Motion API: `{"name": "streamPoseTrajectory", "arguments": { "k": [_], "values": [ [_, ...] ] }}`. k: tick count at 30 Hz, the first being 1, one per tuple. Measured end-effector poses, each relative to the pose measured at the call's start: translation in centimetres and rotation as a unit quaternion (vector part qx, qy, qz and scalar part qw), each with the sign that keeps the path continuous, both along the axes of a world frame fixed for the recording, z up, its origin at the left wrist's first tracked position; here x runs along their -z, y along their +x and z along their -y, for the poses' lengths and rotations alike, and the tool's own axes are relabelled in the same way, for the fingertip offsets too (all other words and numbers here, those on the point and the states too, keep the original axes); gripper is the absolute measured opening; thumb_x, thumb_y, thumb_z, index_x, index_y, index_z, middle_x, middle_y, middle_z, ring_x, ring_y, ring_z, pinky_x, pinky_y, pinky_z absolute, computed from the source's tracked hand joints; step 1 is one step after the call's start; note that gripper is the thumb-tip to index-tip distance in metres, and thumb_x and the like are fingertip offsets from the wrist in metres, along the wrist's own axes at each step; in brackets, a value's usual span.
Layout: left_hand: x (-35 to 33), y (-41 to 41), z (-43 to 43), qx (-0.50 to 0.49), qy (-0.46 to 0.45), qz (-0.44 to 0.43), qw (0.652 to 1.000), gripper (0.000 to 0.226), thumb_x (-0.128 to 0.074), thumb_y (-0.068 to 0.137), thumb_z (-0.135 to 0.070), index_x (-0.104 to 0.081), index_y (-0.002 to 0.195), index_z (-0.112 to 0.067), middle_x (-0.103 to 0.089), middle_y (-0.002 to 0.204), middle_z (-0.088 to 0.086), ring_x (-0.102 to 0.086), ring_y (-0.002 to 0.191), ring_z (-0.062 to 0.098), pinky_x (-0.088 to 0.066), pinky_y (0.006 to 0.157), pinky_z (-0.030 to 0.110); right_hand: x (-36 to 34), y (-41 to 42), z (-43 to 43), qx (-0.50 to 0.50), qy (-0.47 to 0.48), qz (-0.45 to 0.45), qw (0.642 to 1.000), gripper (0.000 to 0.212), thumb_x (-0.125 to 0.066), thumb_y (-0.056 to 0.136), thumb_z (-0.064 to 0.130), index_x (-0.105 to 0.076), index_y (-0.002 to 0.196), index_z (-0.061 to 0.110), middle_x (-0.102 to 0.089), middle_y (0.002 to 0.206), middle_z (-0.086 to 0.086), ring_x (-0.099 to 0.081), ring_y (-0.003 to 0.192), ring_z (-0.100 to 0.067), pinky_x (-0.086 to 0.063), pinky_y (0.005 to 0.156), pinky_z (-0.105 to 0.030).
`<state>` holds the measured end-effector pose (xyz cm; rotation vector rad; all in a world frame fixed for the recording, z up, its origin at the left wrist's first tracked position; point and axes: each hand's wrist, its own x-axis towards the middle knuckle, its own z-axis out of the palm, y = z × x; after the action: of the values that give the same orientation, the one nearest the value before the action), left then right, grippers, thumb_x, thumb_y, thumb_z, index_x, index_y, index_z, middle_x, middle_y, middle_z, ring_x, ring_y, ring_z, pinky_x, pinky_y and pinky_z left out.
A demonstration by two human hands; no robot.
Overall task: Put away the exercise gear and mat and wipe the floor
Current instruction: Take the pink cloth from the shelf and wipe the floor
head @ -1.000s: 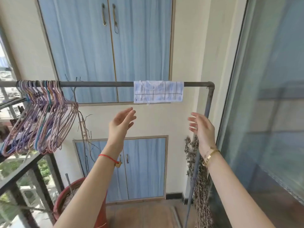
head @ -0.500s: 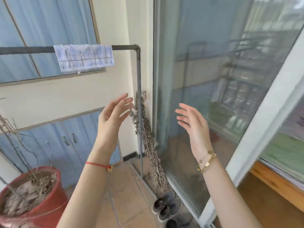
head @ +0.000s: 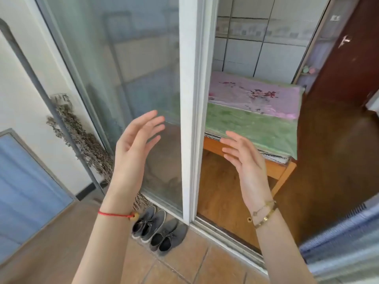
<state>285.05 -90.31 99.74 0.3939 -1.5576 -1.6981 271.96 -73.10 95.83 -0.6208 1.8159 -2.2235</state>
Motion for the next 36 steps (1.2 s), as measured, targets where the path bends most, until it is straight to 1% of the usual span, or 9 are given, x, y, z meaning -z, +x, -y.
{"name": "streamPoseTrajectory", "arguments": {
  "k": [3, 7, 13, 18, 21, 26, 28, 32, 36],
  "values": [
    [0.9, -3.7, -5.3, 0.04, 0.015, 0.007, 0.999, 0.025, -0.051, 0.103, -0.023, -0.067, 0.123, -0.022, -0.072, 0.124, 0.0, -0.065, 0.12, 0.015, -0.046, 0.108, 0.039, 0.9, -2.3, -6.4, 0.036, 0.023, 0.002, 0.999, 0.035, -0.037, 0.105, 0.031, -0.064, 0.125, 0.02, -0.071, 0.116, 0.001, -0.064, 0.11, -0.016, -0.049, 0.102, -0.037],
    [2.2, -8.7, -11.8, 0.074, 0.033, 0.013, 0.997, 0.028, -0.051, 0.103, -0.025, -0.065, 0.127, -0.02, -0.072, 0.124, -0.001, -0.066, 0.118, 0.012, -0.048, 0.106, 0.036, 1.8, -5.6, -14.0, 0.077, 0.036, 0.013, 0.996, 0.037, -0.037, 0.105, 0.033, -0.063, 0.125, 0.018, -0.071, 0.115, 0.0, -0.065, 0.11, -0.015, -0.049, 0.103, -0.038],
    [4.2, -15.5, -18.8, 0.128, 0.048, 0.03, 0.99, 0.029, -0.048, 0.105, -0.025, -0.062, 0.13, -0.021, -0.07, 0.127, -0.001, -0.064, 0.121, 0.013, -0.046, 0.11, 0.04, 2.8, -10.2, -21.8, 0.126, 0.048, 0.028, 0.99, 0.035, -0.036, 0.105, 0.034, -0.065, 0.122, 0.023, -0.072, 0.113, 0.003, -0.065, 0.109, -0.014, -0.049, 0.102, -0.037],
    [5.0, -20.8, -22.2, 0.164, 0.059, 0.053, 0.983, 0.031, -0.05, 0.104, -0.026, -0.062, 0.132, -0.02, -0.07, 0.128, 0.0, -0.064, 0.122, 0.013, -0.046, 0.11, 0.04, 3.7, -13.9, -25.4, 0.159, 0.064, 0.044, 0.984, 0.034, -0.035, 0.105, 0.035, -0.065, 0.119, 0.028, -0.072, 0.112, 0.007, -0.065, 0.108, -0.01, -0.05, 0.102, -0.037],
    [5.4, -25.4, -24.2, 0.184, 0.064, 0.068, 0.978, 0.03, -0.052, 0.103, -0.024, -0.063, 0.13, -0.019, -0.071, 0.126, -0.001, -0.065, 0.12, 0.013, -0.047, 0.109, 0.038, 4.3, -17.0, -27.5, 0.181, 0.06, 0.056, 0.98, 0.032, -0.035, 0.105, 0.033, -0.065, 0.117, 0.031, -0.072, 0.112, 0.007, -0.065, 0.11, -0.012, -0.049, 0.102, -0.038],
    [5.9, -33.9, -26.2, 0.227, 0.076, 0.08, 0.968, 0.029, -0.053, 0.102, -0.02, -0.063, 0.13, -0.016, -0.072, 0.123, 0.0, -0.066, 0.119, 0.014, -0.048, 0.107, 0.036, 4.9, -23.1, -29.8, 0.228, 0.043, 0.079, 0.969, 0.032, -0.037, 0.105, 0.029, -0.065, 0.121, 0.024, -0.072, 0.11, 0.009, -0.066, 0.108, -0.009, -0.051, 0.099, -0.032],
    [5.4, -37.9, -26.8, 0.247, 0.077, 0.084, 0.962, 0.029, -0.054, 0.102, -0.02, -0.063, 0.129, -0.017, -0.072, 0.123, 0.0, -0.066, 0.118, 0.014, -0.049, 0.105, 0.034, 4.7, -26.3, -30.4, 0.251, 0.043, 0.085, 0.963, 0.033, -0.037, 0.105, 0.029, -0.065, 0.122, 0.022, -0.072, 0.111, 0.008, -0.066, 0.108, -0.008, -0.051, 0.098, -0.031],
    [3.1, -47.1, -27.4, 0.283, 0.075, 0.079, 0.953, 0.025, -0.054, 0.102, -0.021, -0.065, 0.124, -0.021, -0.072, 0.123, -0.002, -0.067, 0.118, 0.014, -0.049, 0.105, 0.033, 3.3, -34.2, -31.3, 0.281, 0.04, 0.098, 0.954, 0.035, -0.035, 0.106, 0.027, -0.065, 0.122, 0.022, -0.072, 0.112, 0.007, -0.065, 0.108, -0.01, -0.051, 0.1, -0.033],
    [1.2, -57.2, -27.8, 0.305, 0.069, 0.069, 0.947, 0.026, -0.053, 0.102, -0.02, -0.065, 0.125, -0.019, -0.072, 0.123, 0.0, -0.067, 0.118, 0.015, -0.049, 0.105, 0.033, 1.3, -43.3, -31.8, 0.309, 0.037, 0.079, 0.947, 0.035, -0.035, 0.106, 0.027, -0.066, 0.121, 0.024, -0.072, 0.112, 0.008, -0.066, 0.109, -0.01, -0.051, 0.099, -0.032]
  ]
}}
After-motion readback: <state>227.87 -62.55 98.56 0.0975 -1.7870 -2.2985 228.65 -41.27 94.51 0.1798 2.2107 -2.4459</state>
